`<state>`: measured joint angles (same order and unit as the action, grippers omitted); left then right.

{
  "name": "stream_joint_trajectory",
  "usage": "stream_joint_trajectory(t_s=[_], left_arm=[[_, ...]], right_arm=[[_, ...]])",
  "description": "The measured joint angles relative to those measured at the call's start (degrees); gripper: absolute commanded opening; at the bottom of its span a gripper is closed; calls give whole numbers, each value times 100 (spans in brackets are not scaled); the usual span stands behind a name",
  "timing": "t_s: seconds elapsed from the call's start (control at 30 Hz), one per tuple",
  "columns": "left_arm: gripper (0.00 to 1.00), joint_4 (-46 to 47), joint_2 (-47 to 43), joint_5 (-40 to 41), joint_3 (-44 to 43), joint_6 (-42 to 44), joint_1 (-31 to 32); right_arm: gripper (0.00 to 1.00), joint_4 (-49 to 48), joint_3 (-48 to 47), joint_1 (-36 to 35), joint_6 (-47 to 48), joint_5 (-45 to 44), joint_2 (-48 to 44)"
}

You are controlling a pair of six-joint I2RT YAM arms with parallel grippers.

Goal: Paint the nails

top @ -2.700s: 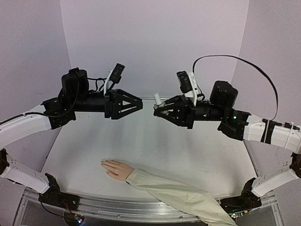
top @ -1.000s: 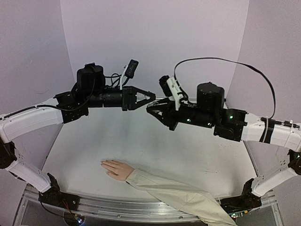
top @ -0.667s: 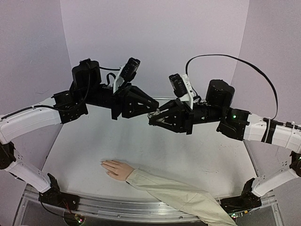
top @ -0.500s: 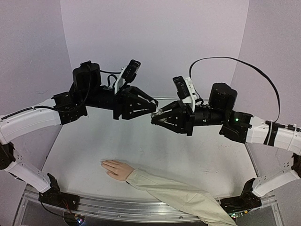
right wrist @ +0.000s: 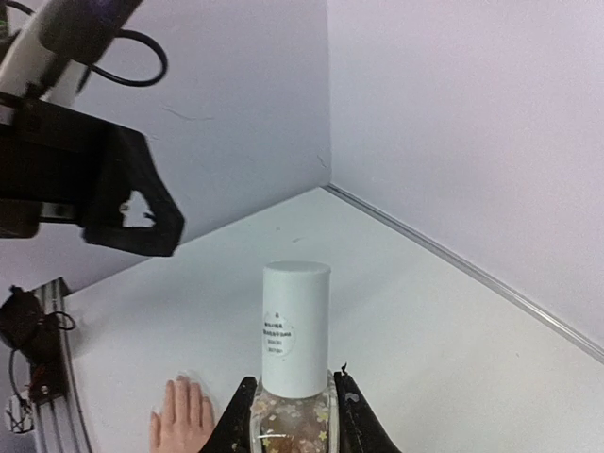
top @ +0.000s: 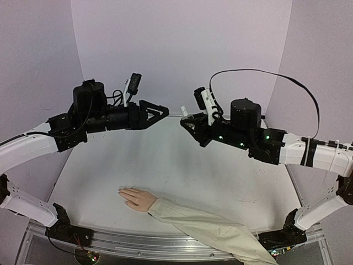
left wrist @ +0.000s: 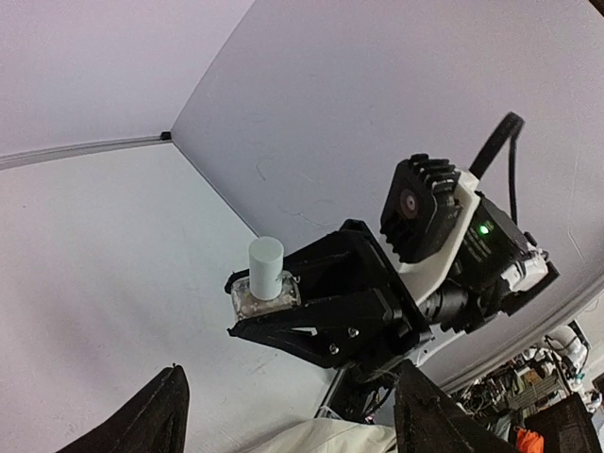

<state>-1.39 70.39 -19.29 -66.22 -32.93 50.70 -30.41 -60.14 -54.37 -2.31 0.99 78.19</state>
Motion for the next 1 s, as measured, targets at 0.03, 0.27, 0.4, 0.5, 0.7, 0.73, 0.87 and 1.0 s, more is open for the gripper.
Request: stream_joint_trajectory(t_s=[0.03, 0.27, 0.4, 0.5, 0.7, 0.73, 0.87, 1.0], left_arm=[[74, -13, 24, 74, 0, -81, 0], [61, -63, 396, 699, -63, -481, 4], [56, -127, 737, 807, -278, -492, 33], [53, -146, 925, 850, -415, -479, 76], [31, -162, 1104, 861, -588, -444, 140], [26, -166, 1126, 861, -612, -433, 149], [15, -151, 1196, 848, -693, -420, 192], [1, -164, 1233, 737, -726, -264, 203]], right_arm=[[0, 39, -55, -55, 24, -234, 103], [0, 181, -437, -424, 350, -1080, 564], [0, 197, -542, -549, 455, -1252, 673], [0, 216, -560, -603, 522, -1294, 710], [0, 219, -562, -645, 584, -1344, 732], [0, 219, -562, -643, 595, -1351, 737], [0, 260, -562, -643, 601, -1349, 741], [0, 282, -562, -627, 595, -1257, 741]])
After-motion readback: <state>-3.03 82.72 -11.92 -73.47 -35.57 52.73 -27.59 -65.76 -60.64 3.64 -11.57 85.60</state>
